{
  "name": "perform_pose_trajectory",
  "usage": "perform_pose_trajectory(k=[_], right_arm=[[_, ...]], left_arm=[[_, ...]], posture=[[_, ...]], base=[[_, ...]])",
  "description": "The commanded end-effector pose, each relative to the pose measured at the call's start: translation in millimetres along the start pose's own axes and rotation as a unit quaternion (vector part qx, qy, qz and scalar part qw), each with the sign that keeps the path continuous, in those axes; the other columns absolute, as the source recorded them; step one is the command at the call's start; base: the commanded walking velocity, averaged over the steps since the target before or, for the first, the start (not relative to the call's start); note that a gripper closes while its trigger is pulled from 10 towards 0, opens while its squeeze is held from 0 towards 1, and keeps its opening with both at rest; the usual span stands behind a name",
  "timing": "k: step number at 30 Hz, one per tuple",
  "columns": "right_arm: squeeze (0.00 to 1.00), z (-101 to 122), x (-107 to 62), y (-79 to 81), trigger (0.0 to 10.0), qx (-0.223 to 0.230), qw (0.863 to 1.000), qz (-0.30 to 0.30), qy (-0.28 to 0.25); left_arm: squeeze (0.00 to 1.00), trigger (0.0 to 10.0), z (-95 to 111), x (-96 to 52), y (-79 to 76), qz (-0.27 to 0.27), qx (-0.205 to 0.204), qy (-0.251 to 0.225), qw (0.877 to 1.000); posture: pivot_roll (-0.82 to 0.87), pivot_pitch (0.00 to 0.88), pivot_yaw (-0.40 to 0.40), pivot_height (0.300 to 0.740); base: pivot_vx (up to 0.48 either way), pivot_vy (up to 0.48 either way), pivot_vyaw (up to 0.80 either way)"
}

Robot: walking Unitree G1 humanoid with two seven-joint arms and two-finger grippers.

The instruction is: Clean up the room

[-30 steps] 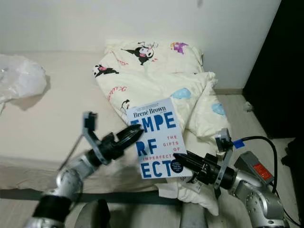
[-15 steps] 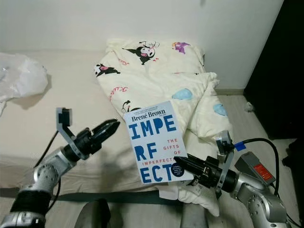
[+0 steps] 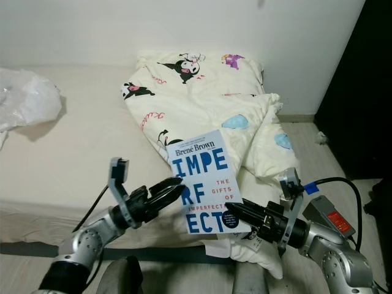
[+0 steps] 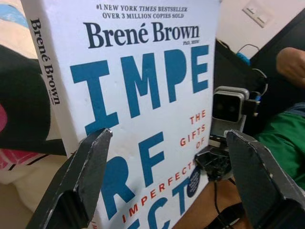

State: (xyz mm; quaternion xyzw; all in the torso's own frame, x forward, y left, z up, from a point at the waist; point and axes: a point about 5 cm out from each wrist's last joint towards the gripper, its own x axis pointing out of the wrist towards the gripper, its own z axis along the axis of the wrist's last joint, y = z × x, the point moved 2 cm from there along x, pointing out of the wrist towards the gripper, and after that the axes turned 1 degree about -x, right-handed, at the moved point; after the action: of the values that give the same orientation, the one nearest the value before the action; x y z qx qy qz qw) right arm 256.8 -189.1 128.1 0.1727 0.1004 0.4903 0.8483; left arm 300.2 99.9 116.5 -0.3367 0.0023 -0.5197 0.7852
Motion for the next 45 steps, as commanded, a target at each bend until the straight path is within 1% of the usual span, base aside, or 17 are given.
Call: perform_pose_trajectory(k=[1,2,6,7,9,12,15,16,17,19,21,23,27,31,32,33,45], right_arm=[[0.00,5.5,3.1,11.2,0.0,-0.007,0.999,0.042,-0.010],[0.00,5.1,3.1,11.6,0.0,-0.007,0.999,0.042,-0.010],[0.00,4.3,2.4,11.9,0.0,-0.006,0.999,0.042,-0.009],[0.00,4.2,1.3,12.1,0.0,-0.006,0.999,0.041,-0.009],[0.00,4.2,1.3,12.1,0.0,-0.006,0.999,0.041,-0.009],[0.00,4.3,-1.5,12.0,0.0,-0.005,0.999,0.039,-0.007],[0.00,4.2,-1.8,12.0,0.0,-0.005,0.999,0.039,-0.006],[0.00,4.1,-1.7,11.8,0.0,-0.005,0.999,0.040,-0.005],[0.00,4.1,-1.7,11.8,0.0,-0.005,0.999,0.040,-0.005],[0.00,4.0,-0.1,11.7,0.0,-0.005,0.999,0.042,-0.003],[0.00,4.0,-0.1,11.7,0.0,-0.005,0.999,0.042,-0.003],[0.00,4.0,1.1,12.0,0.0,-0.004,0.999,0.044,-0.001],[0.00,4.3,0.8,12.1,0.0,-0.004,0.999,0.044,-0.001],[0.00,4.0,0.3,12.0,0.0,-0.004,0.999,0.043,0.000],[0.00,4.0,0.3,12.0,0.0,-0.004,0.999,0.043,0.000],[0.00,3.9,0.7,11.7,0.0,-0.004,0.999,0.043,0.000],[0.00,1.1,3.5,4.7,0.0,-0.007,1.000,0.030,0.005]], left_arm=[[0.00,10.0,-0.1,-3.8,12.2,0.053,0.011,-0.006,0.999],[0.00,10.0,3.0,-4.7,17.6,0.074,0.016,-0.015,0.997],[0.00,10.0,10.9,-7.5,24.1,0.096,0.027,-0.027,0.995],[0.00,10.0,18.7,-10.8,27.6,0.104,0.035,-0.033,0.993],[0.00,10.0,18.7,-10.8,27.6,0.104,0.035,-0.033,0.993],[0.00,10.0,41.3,-21.5,30.8,0.099,0.042,-0.047,0.993],[0.00,10.0,42.1,-22.3,27.8,0.082,0.038,-0.042,0.995],[0.00,10.0,38.0,-21.3,21.1,0.053,0.027,-0.029,0.998],[0.00,10.0,38.0,-21.3,21.1,0.053,0.027,-0.029,0.998],[0.00,10.0,21.2,-17.4,4.7,-0.007,-0.003,0.000,1.000],[0.00,10.0,21.2,-17.4,4.7,-0.007,-0.003,0.000,1.000],[0.00,10.0,1.5,-14.0,-12.0,-0.058,-0.035,0.028,0.997],[0.00,10.0,-13.5,-10.2,-24.2,-0.087,-0.052,0.046,0.994],[0.00,10.0,-19.4,-7.0,-22.5,-0.077,-0.057,0.046,0.994],[0.00,2.7,-20.6,-6.1,-21.1,-0.072,-0.059,0.046,0.995],[0.00,0.0,-22.2,-5.5,-19.3,-0.067,-0.062,0.047,0.995],[0.00,0.0,-12.9,-3.9,-10.2,-0.022,-0.056,0.012,0.998]], posture=[[-0.08,0.167,0.040,0.495],[-0.08,0.168,0.041,0.495],[-0.08,0.169,0.042,0.495],[-0.08,0.169,0.042,0.495],[-0.08,0.169,0.042,0.495],[-0.07,0.176,0.042,0.495],[-0.07,0.176,0.042,0.495],[-0.07,0.173,0.038,0.495],[-0.07,0.173,0.038,0.495],[-0.07,0.177,0.035,0.495],[-0.07,0.177,0.035,0.495],[-0.07,0.177,0.035,0.495],[-0.07,0.178,0.033,0.495],[-0.07,0.178,0.033,0.495],[-0.07,0.178,0.033,0.495],[-0.07,0.175,0.032,0.495],[-0.07,0.149,0.030,0.495]], base=[[0.000,0.000,0.00],[0.000,0.000,0.00],[0.000,0.000,0.00],[0.000,0.000,0.00],[0.000,0.000,0.00],[0.000,0.000,0.00],[0.000,0.000,0.00],[0.000,0.000,0.00],[0.000,0.000,0.00],[0.000,0.000,0.00],[0.000,0.000,0.00],[0.000,0.000,0.00],[0.000,0.000,0.00],[0.000,0.000,0.00],[0.000,0.000,0.00],[0.000,0.000,0.00],[0.000,0.000,0.00]])
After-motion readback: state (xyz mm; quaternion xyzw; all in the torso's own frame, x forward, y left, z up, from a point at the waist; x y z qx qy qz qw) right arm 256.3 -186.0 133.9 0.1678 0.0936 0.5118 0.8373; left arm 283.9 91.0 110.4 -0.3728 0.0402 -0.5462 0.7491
